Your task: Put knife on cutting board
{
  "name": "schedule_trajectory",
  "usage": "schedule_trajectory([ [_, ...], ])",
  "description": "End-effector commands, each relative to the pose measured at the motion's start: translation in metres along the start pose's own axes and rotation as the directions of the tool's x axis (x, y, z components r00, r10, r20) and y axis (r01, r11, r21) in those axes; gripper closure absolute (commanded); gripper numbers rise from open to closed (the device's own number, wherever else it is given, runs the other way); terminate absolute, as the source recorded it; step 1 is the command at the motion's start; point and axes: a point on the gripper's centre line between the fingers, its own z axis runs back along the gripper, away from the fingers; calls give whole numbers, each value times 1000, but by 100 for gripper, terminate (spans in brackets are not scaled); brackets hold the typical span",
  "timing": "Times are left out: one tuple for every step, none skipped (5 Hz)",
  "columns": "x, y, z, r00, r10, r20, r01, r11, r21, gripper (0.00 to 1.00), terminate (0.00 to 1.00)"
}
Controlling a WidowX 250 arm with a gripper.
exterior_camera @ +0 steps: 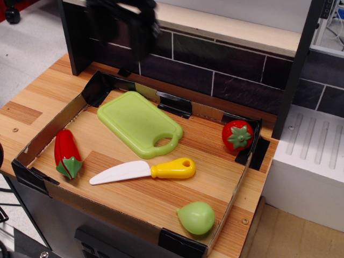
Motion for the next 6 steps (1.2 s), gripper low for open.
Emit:
schedule_trajectory([
  [4, -79, -54, 950, -306, 61, 311, 944, -113, 0, 0],
  [-4, -93, -72, 915, -397, 76, 404, 904, -138, 0, 0],
  [-11, -103, -75, 886, -450, 114, 463, 874, -151, 0, 0],
  [-17, -101, -76, 887, -446, 121, 461, 872, -162, 0, 0],
  [-25, -107, -81, 863, -494, 109, 505, 843, -182, 0, 0],
  [-30, -109, -89, 850, -517, 96, 526, 836, -157, 0, 0],
])
